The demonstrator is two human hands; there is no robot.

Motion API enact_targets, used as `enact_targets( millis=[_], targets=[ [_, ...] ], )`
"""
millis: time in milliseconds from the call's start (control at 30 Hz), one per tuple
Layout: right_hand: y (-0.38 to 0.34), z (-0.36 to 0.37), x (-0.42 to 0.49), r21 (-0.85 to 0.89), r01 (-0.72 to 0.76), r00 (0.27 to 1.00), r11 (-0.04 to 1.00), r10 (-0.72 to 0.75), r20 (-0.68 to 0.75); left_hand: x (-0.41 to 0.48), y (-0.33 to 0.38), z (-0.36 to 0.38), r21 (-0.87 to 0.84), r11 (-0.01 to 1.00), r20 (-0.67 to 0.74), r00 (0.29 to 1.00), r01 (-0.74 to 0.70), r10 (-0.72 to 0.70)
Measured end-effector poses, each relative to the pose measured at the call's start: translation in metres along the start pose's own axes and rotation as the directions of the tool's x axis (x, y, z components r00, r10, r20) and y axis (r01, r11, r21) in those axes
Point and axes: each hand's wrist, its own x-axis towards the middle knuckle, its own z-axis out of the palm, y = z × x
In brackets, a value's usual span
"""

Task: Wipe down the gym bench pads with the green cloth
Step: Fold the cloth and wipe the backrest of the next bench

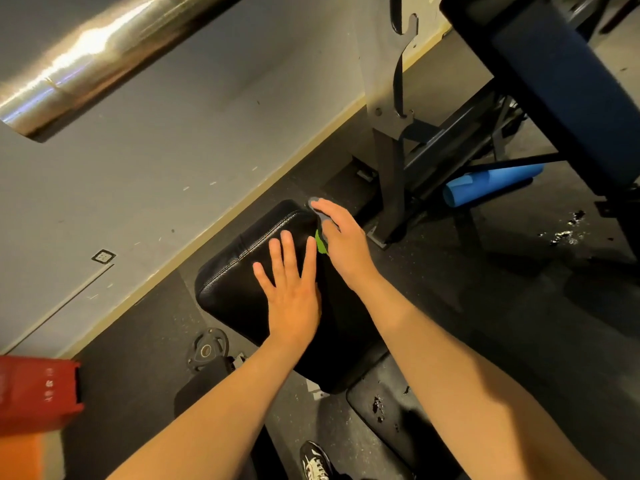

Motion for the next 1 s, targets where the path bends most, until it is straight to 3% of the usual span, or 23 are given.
enact_targets(
  millis=[133,300,400,500,633,733,900,1000],
  targets=[
    [0.055,-0.004,-0.006,0.025,-0.075,0.996,0.997,0.076,-0.037,-0.017,0.017,0.047,0.025,0.995,0.019,0.995,-0.1,0.099],
    [0.162,-0.026,-0.037,0.048,-0.293,0.945,0.955,0.297,-0.14,-0.023,0.023,0.081,0.014,0.995,-0.002,0.996,-0.094,0.094],
    [0.184,-0.034,-0.04,-0.017,-0.393,0.91,0.919,0.386,-0.152,-0.024,0.026,0.085,-0.006,0.997,0.006,0.997,-0.079,0.079],
    [0.162,-0.034,-0.033,-0.009,-0.359,0.925,0.933,0.355,-0.136,-0.027,0.031,0.088,-0.011,0.999,0.003,0.999,-0.051,0.051],
    [0.108,-0.028,-0.013,0.063,-0.15,0.988,0.987,0.152,-0.021,-0.028,0.038,0.091,-0.023,0.998,0.023,0.998,-0.051,0.051],
    [0.113,-0.022,-0.011,0.062,-0.1,0.994,0.993,0.102,-0.038,-0.031,0.039,0.096,-0.028,0.998,0.028,0.998,-0.058,0.059],
    [0.188,-0.036,-0.045,0.019,-0.281,0.955,0.96,0.281,-0.099,-0.035,0.042,0.104,-0.041,0.997,0.034,0.997,-0.064,0.065],
    [0.227,-0.051,-0.065,0.005,-0.429,0.895,0.903,0.426,-0.136,-0.046,0.047,0.116,-0.04,0.992,0.107,0.987,-0.12,0.124]
  ],
)
